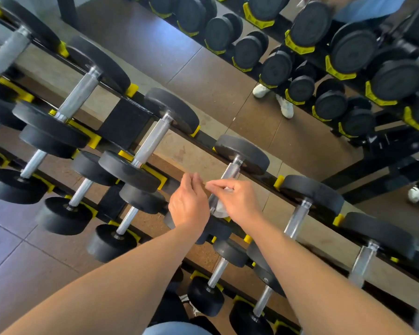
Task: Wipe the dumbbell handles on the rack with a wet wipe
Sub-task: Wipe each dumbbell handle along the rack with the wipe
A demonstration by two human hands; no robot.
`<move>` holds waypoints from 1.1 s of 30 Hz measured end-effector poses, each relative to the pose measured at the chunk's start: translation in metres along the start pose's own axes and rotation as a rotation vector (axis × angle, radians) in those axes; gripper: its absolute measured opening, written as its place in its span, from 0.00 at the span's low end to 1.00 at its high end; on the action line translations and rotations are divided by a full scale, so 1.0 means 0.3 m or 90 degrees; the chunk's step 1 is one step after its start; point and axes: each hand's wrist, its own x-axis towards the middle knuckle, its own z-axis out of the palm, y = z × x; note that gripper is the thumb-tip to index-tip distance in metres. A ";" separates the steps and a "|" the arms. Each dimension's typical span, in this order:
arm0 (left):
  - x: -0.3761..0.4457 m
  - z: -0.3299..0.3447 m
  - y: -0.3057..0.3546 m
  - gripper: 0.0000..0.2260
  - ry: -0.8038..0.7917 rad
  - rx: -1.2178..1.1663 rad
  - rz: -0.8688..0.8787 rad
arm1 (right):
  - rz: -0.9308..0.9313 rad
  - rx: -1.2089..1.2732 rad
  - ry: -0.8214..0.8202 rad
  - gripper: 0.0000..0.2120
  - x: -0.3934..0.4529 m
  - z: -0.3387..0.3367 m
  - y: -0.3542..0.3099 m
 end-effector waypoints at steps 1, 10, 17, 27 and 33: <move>0.000 -0.007 0.000 0.12 -0.017 -0.010 0.006 | -0.022 0.008 0.012 0.08 -0.009 0.012 0.005; 0.001 -0.147 -0.013 0.16 -0.278 -0.192 0.080 | -0.195 -0.073 0.115 0.05 -0.055 0.017 -0.001; 0.036 -0.187 0.031 0.10 -0.436 -0.187 0.005 | -0.186 -0.117 0.126 0.12 -0.088 -0.045 -0.026; 0.063 -0.062 0.044 0.12 -0.140 -0.163 -0.046 | 0.165 0.186 0.116 0.14 -0.077 -0.071 0.034; 0.050 -0.008 0.050 0.12 -0.110 -0.010 -0.029 | -0.182 -0.318 0.353 0.09 0.051 -0.068 0.042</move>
